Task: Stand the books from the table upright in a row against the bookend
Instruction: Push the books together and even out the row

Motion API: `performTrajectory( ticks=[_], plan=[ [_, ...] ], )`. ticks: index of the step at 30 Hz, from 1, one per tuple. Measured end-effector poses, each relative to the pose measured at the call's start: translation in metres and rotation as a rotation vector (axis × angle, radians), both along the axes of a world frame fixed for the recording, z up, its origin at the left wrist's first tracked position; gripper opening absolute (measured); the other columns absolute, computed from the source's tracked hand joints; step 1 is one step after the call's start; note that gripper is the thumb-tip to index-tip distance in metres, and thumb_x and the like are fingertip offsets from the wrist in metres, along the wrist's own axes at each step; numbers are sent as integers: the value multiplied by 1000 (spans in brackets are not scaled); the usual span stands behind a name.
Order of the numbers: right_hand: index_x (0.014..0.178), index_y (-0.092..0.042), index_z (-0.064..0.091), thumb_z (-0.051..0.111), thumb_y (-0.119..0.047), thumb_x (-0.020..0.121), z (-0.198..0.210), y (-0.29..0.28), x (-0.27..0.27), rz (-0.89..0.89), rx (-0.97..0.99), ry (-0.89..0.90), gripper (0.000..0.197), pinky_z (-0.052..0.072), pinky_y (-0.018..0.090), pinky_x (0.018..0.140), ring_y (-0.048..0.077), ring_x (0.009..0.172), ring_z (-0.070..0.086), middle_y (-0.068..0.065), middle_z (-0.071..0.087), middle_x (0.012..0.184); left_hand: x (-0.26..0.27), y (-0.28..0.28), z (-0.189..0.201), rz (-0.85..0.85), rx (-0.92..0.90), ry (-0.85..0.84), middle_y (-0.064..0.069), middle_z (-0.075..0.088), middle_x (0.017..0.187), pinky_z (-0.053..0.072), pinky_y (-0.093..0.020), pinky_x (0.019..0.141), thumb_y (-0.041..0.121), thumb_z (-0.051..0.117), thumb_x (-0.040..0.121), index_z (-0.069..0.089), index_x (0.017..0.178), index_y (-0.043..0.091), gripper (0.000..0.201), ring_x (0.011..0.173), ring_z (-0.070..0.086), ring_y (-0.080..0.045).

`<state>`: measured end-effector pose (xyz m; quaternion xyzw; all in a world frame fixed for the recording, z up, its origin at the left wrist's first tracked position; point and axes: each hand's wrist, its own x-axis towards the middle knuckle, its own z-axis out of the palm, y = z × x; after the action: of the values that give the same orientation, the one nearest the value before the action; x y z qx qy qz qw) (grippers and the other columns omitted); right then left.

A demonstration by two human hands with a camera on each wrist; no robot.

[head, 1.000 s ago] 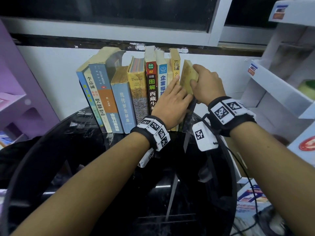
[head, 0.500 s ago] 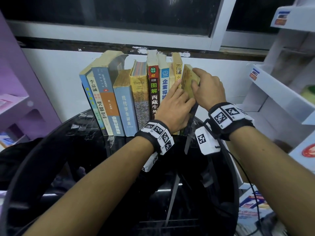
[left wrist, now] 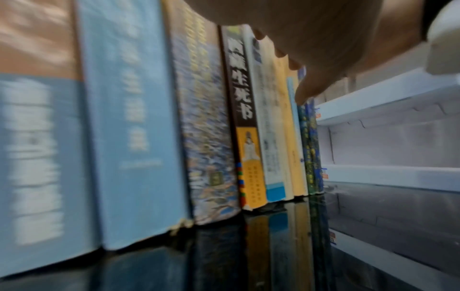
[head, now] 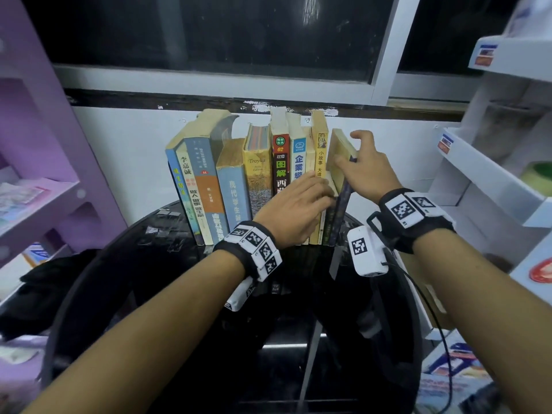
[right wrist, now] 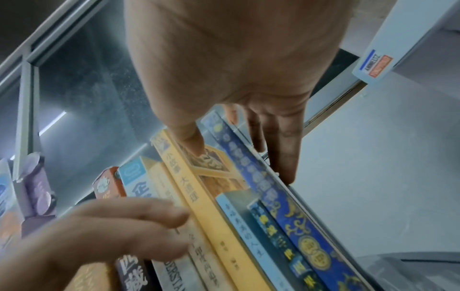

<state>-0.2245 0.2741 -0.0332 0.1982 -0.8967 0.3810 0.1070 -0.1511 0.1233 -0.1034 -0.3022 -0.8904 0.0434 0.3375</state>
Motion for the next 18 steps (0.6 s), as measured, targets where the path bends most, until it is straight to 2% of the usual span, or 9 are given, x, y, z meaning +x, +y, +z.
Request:
performTrajectory(
  ticks=[2,4,7,10,13,15,18],
  plan=[
    [139,-23,28,56,-36,92,-2,5,4,33,-82,-51,57,55,45,84,26,83,65,5,62,101,12,-11,3,-17,32,-2,-12,61,114,33,-44,110,12,65,76,64,108,8,32,114,54,-30],
    [143,-25,25,59,-37,91,-5,10,8,56,-114,-89,64,53,46,89,28,92,66,6,61,111,24,-24,7,1,97,23,-11,60,112,39,-43,102,12,63,78,64,106,9,28,110,54,-28],
    [147,-25,21,66,-35,88,-12,17,11,59,-119,-142,75,48,47,98,29,109,61,8,56,135,42,-47,16,94,217,109,-10,59,112,39,-42,99,13,64,78,62,106,9,28,109,51,-26],
    [149,-24,20,74,-33,81,-19,21,17,74,-94,-187,87,45,49,101,27,120,55,9,50,141,61,-74,26,228,404,193,-12,56,118,38,-41,98,16,65,78,60,113,9,36,112,49,-27],
    [147,-25,24,79,-33,76,-25,22,24,107,-69,-228,90,44,48,102,25,120,55,7,50,141,76,-100,30,357,641,250,-16,50,126,35,-38,102,19,66,76,54,123,6,51,118,44,-28],
    [146,-26,24,81,-32,75,-28,20,28,111,-64,-237,92,43,43,102,26,119,56,6,50,141,82,-116,28,415,775,264,-18,44,132,29,-32,108,24,67,75,48,131,4,63,125,39,-28],
    [146,-23,22,82,-27,74,-29,17,34,90,-88,-199,94,40,35,97,26,118,56,6,50,140,88,-132,26,447,952,174,-19,32,145,20,-28,114,31,71,76,33,143,2,82,137,29,-28]
  ],
)
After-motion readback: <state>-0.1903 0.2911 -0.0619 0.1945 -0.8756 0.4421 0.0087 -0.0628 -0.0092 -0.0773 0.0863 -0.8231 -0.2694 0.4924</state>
